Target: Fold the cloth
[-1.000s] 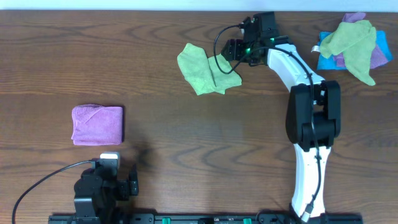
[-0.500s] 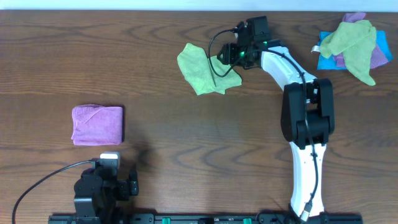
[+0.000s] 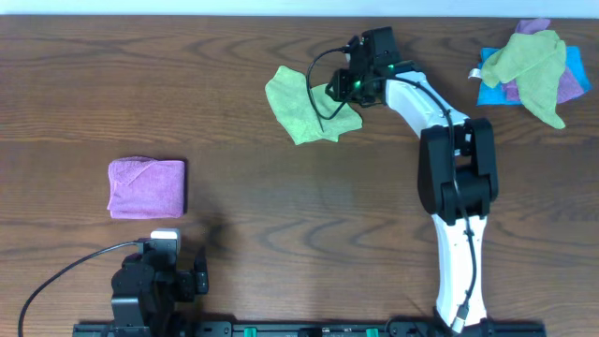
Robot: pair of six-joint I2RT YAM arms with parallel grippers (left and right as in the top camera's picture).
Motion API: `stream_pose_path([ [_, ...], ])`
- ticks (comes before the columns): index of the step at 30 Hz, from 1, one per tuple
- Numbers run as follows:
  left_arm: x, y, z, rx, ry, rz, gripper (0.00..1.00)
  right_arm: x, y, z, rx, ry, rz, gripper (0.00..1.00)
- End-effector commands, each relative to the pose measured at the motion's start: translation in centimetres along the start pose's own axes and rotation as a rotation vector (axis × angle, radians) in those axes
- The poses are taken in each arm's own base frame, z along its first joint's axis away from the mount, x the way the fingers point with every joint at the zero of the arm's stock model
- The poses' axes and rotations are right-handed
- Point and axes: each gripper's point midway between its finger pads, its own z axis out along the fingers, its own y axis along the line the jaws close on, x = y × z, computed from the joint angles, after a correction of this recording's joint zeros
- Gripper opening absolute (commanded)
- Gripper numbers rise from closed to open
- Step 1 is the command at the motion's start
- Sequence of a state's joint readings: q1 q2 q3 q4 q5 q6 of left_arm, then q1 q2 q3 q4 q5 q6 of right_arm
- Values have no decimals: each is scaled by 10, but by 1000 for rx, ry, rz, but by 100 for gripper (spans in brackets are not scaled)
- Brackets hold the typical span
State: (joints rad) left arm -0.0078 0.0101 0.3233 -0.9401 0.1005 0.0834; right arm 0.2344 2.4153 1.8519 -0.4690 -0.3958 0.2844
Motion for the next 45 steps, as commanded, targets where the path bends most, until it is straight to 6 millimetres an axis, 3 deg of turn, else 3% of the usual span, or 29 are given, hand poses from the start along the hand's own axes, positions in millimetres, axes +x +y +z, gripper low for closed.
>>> stream_pose_path([
  [1,16,1,3,-4,58,22,95,9,-5,12,27,24,-3,15],
  [4,16,1,3,-3,57,25,95,9,-6,12,27,22,-5,1],
  [10,2,-1,3,4,0,26,95,-7,8,-8,-33,12,-2,1],
  [19,-47,-9,-2,51,-203,22,96,-63,35,-86,54,-103,-103,1],
  [24,-75,-29,-12,177,-315,-20,95,-85,38,-124,143,-201,-120,1],
  [28,-77,-32,-13,221,-304,-191,95,-96,45,-145,162,-254,-136,1],
  [34,-78,-42,-14,292,-288,-251,95,-108,45,-166,210,-321,-142,1],
  [39,-89,-42,-18,309,-328,-302,95,-103,52,-175,195,-304,-152,1],
  [45,-93,-39,-19,296,-345,-327,95,-59,77,-176,99,-133,-218,1],
])
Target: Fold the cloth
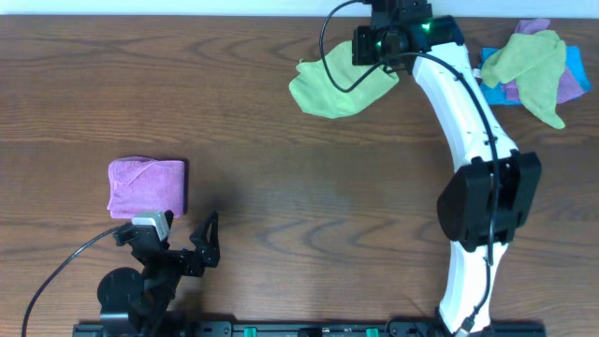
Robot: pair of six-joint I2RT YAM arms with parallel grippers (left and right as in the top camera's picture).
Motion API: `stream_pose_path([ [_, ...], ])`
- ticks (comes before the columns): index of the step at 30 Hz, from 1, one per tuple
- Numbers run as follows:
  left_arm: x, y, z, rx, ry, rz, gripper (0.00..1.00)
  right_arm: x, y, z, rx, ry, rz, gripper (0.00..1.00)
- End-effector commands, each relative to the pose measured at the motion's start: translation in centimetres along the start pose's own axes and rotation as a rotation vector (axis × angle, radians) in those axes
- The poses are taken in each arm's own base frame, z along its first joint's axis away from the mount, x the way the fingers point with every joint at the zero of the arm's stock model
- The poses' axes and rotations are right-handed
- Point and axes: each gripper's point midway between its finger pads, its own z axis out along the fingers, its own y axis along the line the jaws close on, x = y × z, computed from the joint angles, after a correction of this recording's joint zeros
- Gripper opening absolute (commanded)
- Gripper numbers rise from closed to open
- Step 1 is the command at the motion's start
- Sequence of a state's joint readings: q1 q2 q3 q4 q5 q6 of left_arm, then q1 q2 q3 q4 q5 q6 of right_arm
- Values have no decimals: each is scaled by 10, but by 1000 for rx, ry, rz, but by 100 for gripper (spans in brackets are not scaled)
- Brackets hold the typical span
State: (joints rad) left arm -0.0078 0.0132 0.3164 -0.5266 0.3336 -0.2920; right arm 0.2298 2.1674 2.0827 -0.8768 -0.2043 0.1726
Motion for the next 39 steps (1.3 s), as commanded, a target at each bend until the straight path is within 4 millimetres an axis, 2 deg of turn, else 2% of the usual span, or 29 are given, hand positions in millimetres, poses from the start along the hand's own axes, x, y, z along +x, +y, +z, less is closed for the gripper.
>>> stream_pose_path([
  [1,2,3,2,-12,4,-24,95,0,35,-30,-92,-1,-111,1],
  [7,-1,10,2,-53,-11,-25,95,52,70,-32,-130,174,-255,1],
  [13,-1,10,2,-53,-12,-24,95,85,97,-33,-174,273,-353,1],
  [19,-2,13,1,-70,-19,-24,95,127,127,-31,-294,389,-407,1],
  [27,-2,13,1,-70,-18,-24,95,208,165,-17,-373,574,-510,1],
  [30,-2,13,1,-70,-18,-24,96,220,170,-14,-352,591,-546,1],
  [33,-1,13,1,-70,-17,-24,95,219,165,-12,-309,588,-559,1],
  [38,-1,12,1,-67,-13,-26,95,208,139,-9,-238,589,-508,1],
  [39,0,12,1,-64,-12,-34,95,208,134,-10,-233,596,-495,4],
])
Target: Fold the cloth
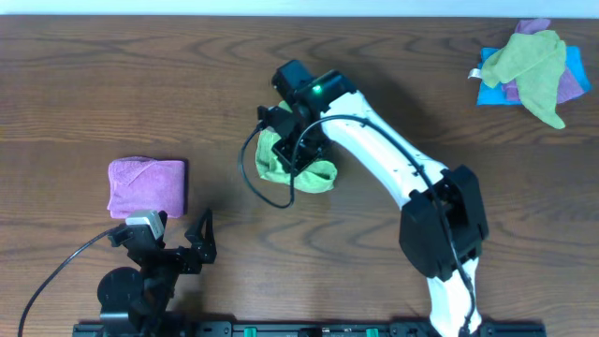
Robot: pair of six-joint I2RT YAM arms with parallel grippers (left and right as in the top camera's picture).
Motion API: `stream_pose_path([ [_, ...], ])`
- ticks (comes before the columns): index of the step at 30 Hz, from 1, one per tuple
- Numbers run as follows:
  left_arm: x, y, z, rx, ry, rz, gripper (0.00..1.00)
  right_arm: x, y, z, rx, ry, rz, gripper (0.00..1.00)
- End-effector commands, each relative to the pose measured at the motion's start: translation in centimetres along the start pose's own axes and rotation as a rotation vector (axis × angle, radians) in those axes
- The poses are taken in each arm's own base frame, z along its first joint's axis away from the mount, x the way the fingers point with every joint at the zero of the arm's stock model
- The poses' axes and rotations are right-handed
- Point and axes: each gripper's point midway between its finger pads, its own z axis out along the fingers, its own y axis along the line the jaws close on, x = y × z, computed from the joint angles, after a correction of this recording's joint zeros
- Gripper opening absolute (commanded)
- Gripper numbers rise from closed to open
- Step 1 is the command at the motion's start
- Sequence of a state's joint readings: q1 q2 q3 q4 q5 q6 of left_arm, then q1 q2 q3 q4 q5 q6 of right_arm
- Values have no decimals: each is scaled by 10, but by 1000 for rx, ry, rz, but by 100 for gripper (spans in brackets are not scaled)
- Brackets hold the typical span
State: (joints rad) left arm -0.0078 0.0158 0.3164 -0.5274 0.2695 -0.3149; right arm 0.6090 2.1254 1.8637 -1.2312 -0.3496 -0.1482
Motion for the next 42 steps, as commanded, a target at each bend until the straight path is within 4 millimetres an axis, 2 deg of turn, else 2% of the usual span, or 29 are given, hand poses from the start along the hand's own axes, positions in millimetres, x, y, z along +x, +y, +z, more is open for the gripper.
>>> stream_pose_path([
  [1,3,0,2,2,10,-24,95,5,-17,-14,27,-9,39,11],
  [2,4,-1,2,12,13,-45,95,7,-18,-15,17,-5,51,21],
  [4,4,-2,2,17,18,-97,95,7,-10,-22,-53,-21,66,50],
  [7,4,-2,2,17,17,-134,95,-2,-3,-36,-83,-86,67,63],
  [10,5,-2,2,15,19,-153,95,-15,-3,-46,-65,-155,48,68],
  [13,10,2,7,-6,59,-219,96,-29,-9,-46,-14,-204,49,68],
  [16,20,6,21,-38,138,-292,95,-46,-20,-38,89,-246,37,68],
  [19,19,-4,40,15,206,-310,95,-61,-26,-28,171,-277,30,70],
  [27,23,-19,73,44,437,-378,96,-70,-51,21,227,-237,83,70],
  [33,34,-34,77,127,532,-418,96,-74,-69,40,280,-232,104,68],
  [42,34,-35,77,134,534,-419,95,-71,-79,71,276,-191,119,64],
])
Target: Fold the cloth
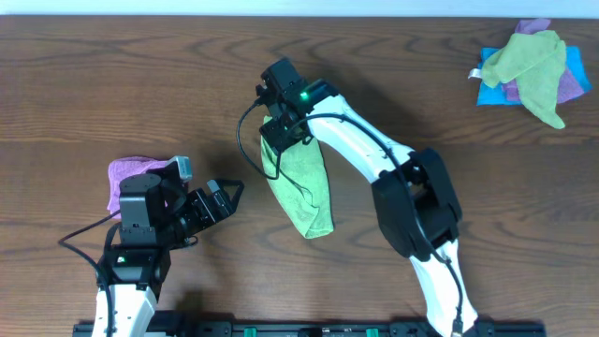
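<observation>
The green cloth [304, 187] lies stretched out in the middle of the table, its top left corner pinched by my right gripper [278, 134], which is shut on it. From there the cloth runs down and to the right, ending near the table's centre. My left gripper [225, 195] stands open to the left of the cloth, a short gap away, with nothing between its fingers.
A folded purple cloth [126, 171] lies at the left, partly under my left arm. A pile of green, blue and purple cloths [529, 61] sits at the far right corner. The right arm's cable loops beside the green cloth.
The green cloth was bunched under my right gripper; now it is drawn out long across the table's middle. My left arm has risen from the front edge and reached toward the cloth.
My right gripper held the green cloth spread at the table's upper middle, then further back near the far edge. Then it had it bunched left of centre. Now the cloth lies stretched out, and my left arm has come up from its rest.
</observation>
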Robot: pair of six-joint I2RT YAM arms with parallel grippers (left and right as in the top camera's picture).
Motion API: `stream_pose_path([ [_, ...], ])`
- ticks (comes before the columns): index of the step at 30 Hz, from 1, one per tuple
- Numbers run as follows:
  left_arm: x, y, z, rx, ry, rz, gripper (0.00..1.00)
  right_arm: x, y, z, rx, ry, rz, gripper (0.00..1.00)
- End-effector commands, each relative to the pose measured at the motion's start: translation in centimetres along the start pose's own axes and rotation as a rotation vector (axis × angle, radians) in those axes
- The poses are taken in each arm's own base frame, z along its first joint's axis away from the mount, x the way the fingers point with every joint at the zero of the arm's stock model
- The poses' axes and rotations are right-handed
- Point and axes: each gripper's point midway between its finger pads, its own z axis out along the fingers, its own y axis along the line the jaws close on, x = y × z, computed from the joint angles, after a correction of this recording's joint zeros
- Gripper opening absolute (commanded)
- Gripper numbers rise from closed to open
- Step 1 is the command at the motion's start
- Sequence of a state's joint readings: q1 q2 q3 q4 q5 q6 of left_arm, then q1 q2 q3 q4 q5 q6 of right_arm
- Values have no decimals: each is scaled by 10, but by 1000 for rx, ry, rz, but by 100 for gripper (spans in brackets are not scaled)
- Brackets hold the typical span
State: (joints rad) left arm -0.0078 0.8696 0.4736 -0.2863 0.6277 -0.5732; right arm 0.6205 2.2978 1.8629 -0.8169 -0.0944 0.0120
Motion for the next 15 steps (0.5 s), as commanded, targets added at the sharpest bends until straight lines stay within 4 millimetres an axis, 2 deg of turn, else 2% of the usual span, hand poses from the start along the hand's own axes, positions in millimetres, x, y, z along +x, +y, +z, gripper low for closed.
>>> stream_pose_path([
  [1,-4,-11,-3,30,-3,17,95,8,-4,17,13,31,20,64],
  [5,-4,-11,-3,30,-3,17,95,5,-5,20,15,21,28,58],
  [10,-4,-11,-3,30,-3,8,96,-2,-5,20,16,-7,45,43],
  [13,-4,-11,-3,30,-3,-29,95,-3,-5,20,16,-13,46,30],
  [15,-5,-11,-3,30,-3,-47,96,-3,-5,20,16,-12,47,28],
])
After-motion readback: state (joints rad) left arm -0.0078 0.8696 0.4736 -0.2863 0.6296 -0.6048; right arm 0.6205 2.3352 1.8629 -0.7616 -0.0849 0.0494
